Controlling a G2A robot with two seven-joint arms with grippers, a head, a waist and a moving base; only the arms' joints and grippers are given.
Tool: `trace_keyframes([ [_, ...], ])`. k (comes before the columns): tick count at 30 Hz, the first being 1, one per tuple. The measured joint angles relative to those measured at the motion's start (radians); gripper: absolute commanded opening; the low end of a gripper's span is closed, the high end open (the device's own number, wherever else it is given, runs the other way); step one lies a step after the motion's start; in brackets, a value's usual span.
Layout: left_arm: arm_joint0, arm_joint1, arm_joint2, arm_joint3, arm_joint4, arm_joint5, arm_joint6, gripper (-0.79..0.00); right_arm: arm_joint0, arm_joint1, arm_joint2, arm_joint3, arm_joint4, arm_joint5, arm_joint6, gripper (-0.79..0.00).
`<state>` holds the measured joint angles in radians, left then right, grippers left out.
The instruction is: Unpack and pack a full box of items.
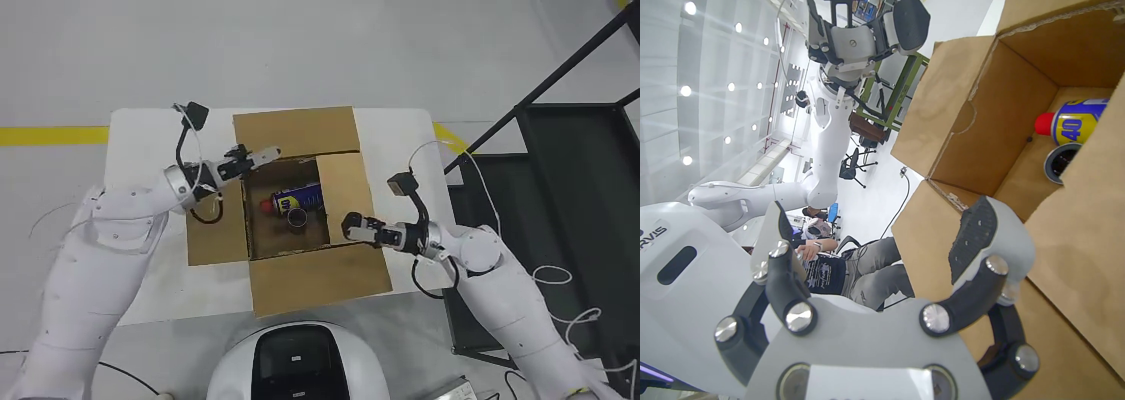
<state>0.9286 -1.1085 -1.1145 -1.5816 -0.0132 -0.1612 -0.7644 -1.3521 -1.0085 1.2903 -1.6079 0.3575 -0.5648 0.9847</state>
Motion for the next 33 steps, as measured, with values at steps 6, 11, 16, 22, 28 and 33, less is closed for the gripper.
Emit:
trace_keyframes([
  [6,-0.137,-0.062,0.197,0.143,0.001,0.011,0.078,0.0,-0.048,0.009,0.048,0.008,0.019,-0.02,-0.004,0.0],
  [11,-0.215,-0.114,0.321,0.272,0.001,-0.003,0.128,0.0,-0.06,0.012,0.058,0.017,0.028,-0.02,0.005,0.0],
  [16,-0.245,-0.143,0.364,0.358,-0.033,-0.044,0.144,0.0,-0.04,0.01,0.036,0.034,0.035,-0.009,0.024,0.0],
  [22,-0.244,-0.142,0.363,0.355,-0.032,-0.043,0.143,0.0,-0.017,0.008,0.017,0.048,0.026,0.019,0.033,0.0],
  [28,-0.244,-0.142,0.363,0.355,-0.032,-0.043,0.143,0.0,-0.018,0.008,0.017,0.047,0.026,0.018,0.032,0.0],
  [33,-0.241,-0.152,0.375,0.349,-0.037,0.017,0.122,0.0,-0.029,0.009,0.012,-0.001,-0.011,0.046,0.015,0.0],
])
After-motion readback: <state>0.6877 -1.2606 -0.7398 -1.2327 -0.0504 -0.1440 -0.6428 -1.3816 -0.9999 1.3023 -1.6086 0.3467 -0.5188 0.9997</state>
